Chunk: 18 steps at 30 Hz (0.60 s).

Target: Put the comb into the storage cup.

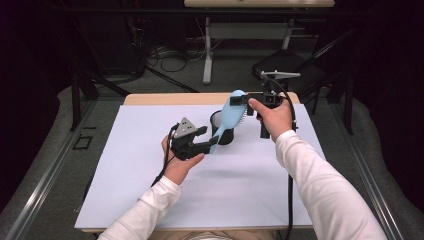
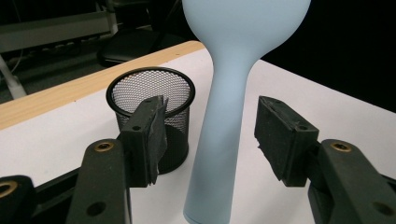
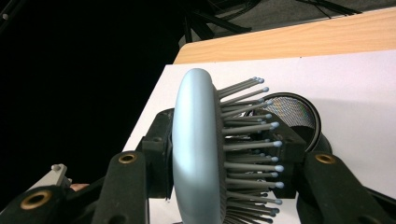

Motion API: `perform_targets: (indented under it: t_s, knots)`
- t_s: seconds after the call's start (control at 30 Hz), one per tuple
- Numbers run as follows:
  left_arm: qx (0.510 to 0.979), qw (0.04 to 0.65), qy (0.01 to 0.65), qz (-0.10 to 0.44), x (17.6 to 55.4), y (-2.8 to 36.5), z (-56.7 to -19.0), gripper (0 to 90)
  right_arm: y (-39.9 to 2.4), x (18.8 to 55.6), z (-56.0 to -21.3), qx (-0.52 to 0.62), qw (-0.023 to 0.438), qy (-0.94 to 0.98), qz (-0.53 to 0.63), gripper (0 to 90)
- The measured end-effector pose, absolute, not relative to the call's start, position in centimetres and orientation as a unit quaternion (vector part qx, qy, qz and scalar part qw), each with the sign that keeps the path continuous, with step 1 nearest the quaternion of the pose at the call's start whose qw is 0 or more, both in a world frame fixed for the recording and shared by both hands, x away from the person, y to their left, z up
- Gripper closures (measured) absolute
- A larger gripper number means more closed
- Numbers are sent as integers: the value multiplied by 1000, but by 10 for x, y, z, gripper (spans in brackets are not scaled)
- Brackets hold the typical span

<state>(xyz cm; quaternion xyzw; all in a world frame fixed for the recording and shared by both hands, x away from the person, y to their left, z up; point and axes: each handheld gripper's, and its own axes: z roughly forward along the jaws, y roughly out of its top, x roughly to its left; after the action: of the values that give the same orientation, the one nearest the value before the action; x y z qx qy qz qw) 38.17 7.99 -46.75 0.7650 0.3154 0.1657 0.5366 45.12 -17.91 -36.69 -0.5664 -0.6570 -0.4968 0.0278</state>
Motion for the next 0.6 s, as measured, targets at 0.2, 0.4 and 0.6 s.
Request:
perform_targets:
  t_s: [0.2,0.4,0.6]
  knots:
    - [769,534,316,153,384,82,-467,439,-177,452,-368,-566,26,-658,-496,520]
    - [769,531,323,150,387,84,-467,443,-177,452,-367,-566,24,-658,-496,521]
    - [768,524,335,151,389,88,-466,410,-179,452,-367,-568,21,-656,-497,520]
